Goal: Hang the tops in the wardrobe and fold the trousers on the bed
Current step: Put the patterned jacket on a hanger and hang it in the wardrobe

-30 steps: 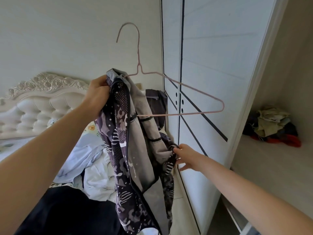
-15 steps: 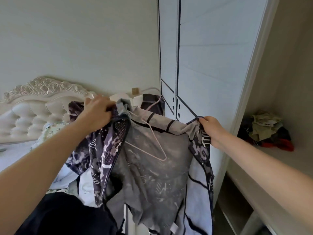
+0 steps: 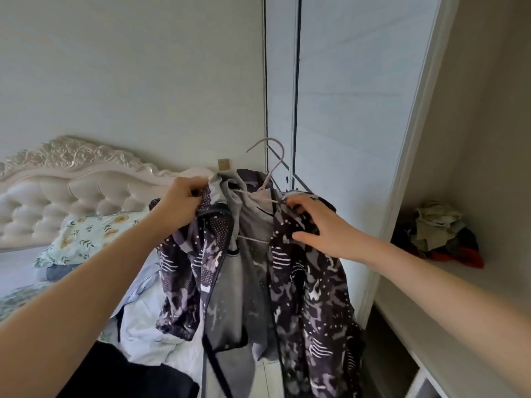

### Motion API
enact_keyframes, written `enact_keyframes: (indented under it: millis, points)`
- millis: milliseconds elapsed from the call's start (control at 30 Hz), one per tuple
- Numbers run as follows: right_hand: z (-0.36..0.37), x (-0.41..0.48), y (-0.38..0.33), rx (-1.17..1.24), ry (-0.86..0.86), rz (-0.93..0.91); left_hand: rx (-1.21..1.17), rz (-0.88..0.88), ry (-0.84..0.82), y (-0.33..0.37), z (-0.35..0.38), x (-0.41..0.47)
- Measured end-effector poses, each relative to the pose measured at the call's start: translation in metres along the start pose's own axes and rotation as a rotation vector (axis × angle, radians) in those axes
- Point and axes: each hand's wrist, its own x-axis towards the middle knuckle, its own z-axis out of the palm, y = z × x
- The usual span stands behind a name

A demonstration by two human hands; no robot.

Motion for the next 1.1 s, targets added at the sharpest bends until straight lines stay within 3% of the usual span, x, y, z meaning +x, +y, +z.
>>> enact_keyframes:
  millis: [167, 300, 433, 500, 567, 700, 767, 833, 900, 967, 1100]
  points:
    - [0.000, 0.002, 0.000, 0.110, 0.012, 0.172, -0.018, 0.018, 0.017, -0.001, -0.003, -0.005]
    - [0.017, 0.003, -0.005, -0.001, -0.021, 0.141, 0.043, 0.005, 0.077, 0.005, 0.006, -0.015]
    - [0.021, 0.007, -0.013, 0.137, 0.114, 0.172, 0.131, 0.010, 0.056, -0.020, 0.004, -0.008]
    - [0.021, 0.013, -0.016, 0.222, 0.158, 0.208, 0.214, -0.079, 0.048, -0.034, 0.001, -0.004]
    - [0.022, 0.017, -0.018, 0.255, 0.160, 0.226, 0.073, -0.250, 0.066, -0.039, 0.007, -0.004]
    - [0.025, 0.018, -0.018, 0.251, 0.200, 0.247, -0.570, -0.498, 0.207, -0.024, 0.023, -0.012]
    - [0.025, 0.018, -0.017, 0.235, 0.249, 0.234, -0.797, -0.576, 0.159, -0.019, 0.027, -0.015]
    - [0.024, 0.015, -0.016, 0.231, 0.266, 0.219, -0.729, -0.551, 0.056, -0.021, 0.036, -0.018]
    - [0.024, 0.013, -0.015, 0.221, 0.266, 0.204, -0.385, -0.414, -0.051, -0.029, 0.049, -0.021]
    - [0.024, 0.010, -0.012, 0.192, 0.254, 0.174, -0.031, -0.332, -0.029, -0.041, 0.058, -0.015]
    - [0.015, 0.000, -0.004, 0.040, 0.139, 0.071, 0.111, -0.384, 0.011, -0.057, 0.045, 0.000]
